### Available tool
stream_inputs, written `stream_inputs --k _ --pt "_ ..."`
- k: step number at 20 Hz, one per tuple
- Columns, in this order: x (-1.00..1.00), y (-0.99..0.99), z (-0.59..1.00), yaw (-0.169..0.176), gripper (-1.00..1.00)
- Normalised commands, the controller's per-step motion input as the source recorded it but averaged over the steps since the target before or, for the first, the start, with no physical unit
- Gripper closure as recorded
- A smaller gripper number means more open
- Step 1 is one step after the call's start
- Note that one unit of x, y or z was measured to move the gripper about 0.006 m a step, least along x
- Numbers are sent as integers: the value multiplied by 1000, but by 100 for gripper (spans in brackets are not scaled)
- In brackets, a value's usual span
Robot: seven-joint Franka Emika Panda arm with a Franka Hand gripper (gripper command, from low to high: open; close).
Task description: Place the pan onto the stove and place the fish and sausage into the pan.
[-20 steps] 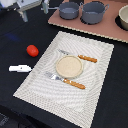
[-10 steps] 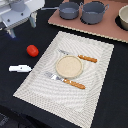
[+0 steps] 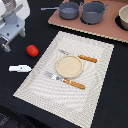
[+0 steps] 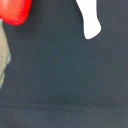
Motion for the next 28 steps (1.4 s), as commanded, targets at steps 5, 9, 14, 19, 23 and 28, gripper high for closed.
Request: stream_inputs --k 5,9,14,19,23,28 --pt "158 -150 -386 90 -100" --pt "281 -21 -372 69 -100" --pt "358 -186 -303 42 -100" --pt "282 -345 -277 14 -100" --pt "277 -369 -254 0 -100" --pt "157 -171 -312 1 -100"
